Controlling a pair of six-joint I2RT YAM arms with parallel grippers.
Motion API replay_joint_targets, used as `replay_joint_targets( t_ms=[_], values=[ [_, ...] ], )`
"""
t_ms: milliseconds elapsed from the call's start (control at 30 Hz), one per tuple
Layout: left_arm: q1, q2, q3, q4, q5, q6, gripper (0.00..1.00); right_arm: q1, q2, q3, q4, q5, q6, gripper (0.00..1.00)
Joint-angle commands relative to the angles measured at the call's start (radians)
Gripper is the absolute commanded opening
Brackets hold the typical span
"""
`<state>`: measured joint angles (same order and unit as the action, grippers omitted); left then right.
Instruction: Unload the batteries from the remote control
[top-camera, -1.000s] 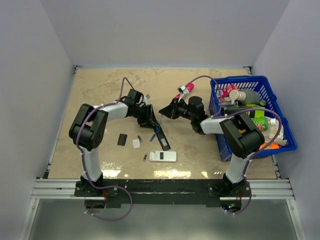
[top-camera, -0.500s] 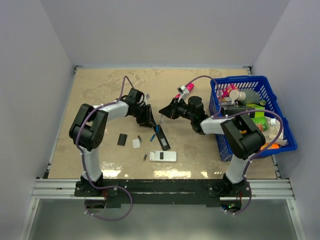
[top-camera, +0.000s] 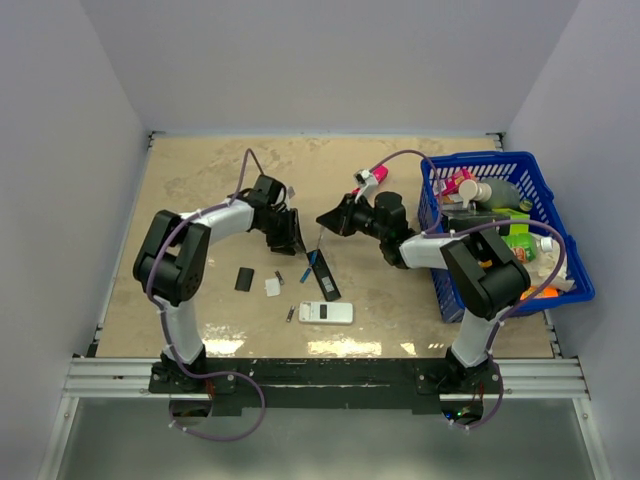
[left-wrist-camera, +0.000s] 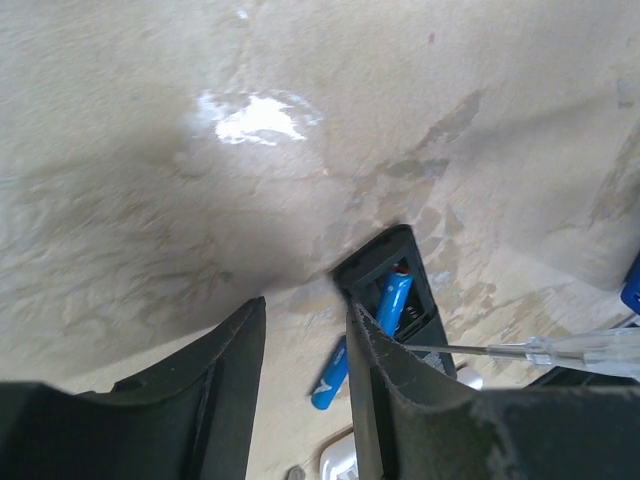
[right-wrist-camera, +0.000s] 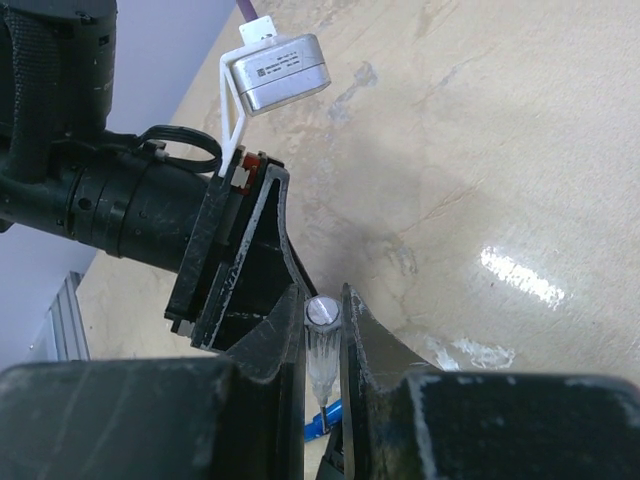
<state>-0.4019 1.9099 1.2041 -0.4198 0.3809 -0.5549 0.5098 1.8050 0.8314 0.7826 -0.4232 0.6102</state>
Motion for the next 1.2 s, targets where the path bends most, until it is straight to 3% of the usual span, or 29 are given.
replay_joint_targets(
  t_ms=[0, 200, 433, 867, 1167],
  values=[
    [0.018, -0.092, 0.0, -0.053, -0.072, 0.026, 0.43, 0.012, 0.0, 0.054, 0.047, 0.031, 0.011, 0.0],
    [0.031, -0.161, -0.034, -0.068, -0.169, 0.009, 0.43, 0.024, 0.033, 0.081, 0.06, 0.026, 0.022, 0.0],
    [0.055, -0.209, -0.081, -0.059, -0.189, 0.007, 0.43, 0.044, 0.05, 0.1, 0.066, 0.026, 0.033, 0.0],
    [0.057, -0.235, -0.112, -0.019, -0.076, 0.082, 0.43, 0.039, -0.085, 0.135, -0.232, 0.182, -0.119, 0.0],
    [0.055, -0.235, -0.144, 0.01, -0.02, 0.112, 0.43, 0.038, -0.098, 0.135, -0.301, 0.205, -0.173, 0.0]
  ],
)
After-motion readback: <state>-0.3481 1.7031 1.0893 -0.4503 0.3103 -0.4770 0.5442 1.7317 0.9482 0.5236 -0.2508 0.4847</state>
